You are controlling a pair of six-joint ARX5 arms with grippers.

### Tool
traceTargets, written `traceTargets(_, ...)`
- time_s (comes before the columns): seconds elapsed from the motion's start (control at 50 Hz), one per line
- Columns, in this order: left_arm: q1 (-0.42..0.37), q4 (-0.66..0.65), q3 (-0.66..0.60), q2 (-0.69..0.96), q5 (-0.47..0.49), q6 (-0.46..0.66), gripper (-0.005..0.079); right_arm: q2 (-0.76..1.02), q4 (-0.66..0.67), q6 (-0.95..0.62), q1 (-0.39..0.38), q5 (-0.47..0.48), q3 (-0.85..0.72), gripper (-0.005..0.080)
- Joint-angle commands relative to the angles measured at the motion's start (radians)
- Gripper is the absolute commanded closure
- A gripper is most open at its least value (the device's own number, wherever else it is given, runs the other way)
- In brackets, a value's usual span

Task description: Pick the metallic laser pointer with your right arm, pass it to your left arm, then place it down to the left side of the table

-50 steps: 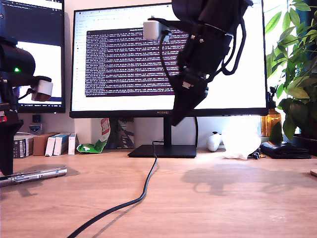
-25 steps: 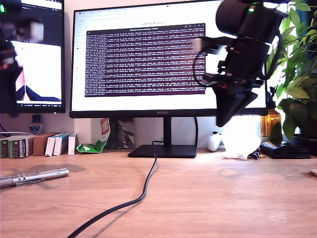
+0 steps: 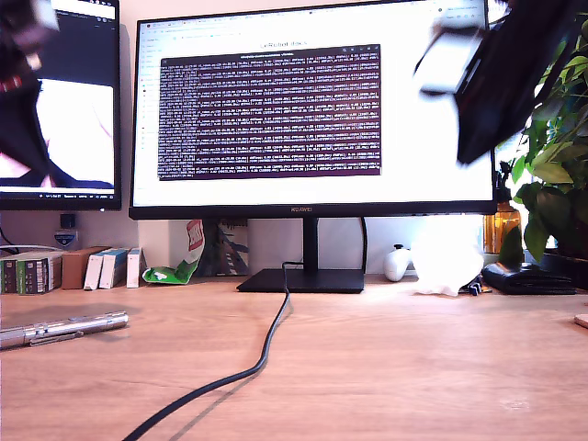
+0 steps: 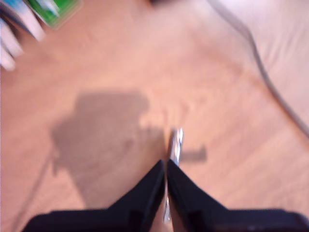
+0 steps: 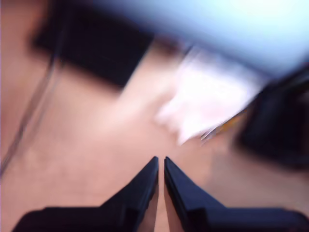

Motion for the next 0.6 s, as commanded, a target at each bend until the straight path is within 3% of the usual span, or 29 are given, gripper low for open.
traceTargets(0.0, 0.023, 0.026, -0.071, -0.022, 0.017, -0.006, 0.0761, -0.044, 0.017, -0.001, -0.021, 0.000, -0.072, 0.0762)
traceTargets(0.4, 0.112, 0.183, -0.253, -0.191, 0.100, -0.035, 0.0761, -0.354, 0.287, -0.003, -0.139, 0.001, -0.466, 0.0762)
traceTargets(0.58, 0.132, 0.263, -0.335, -0.263, 0.110, -0.060, 0.0761, -0.481, 0.343, -0.018, -0.199, -0.001, -0.595, 0.0762)
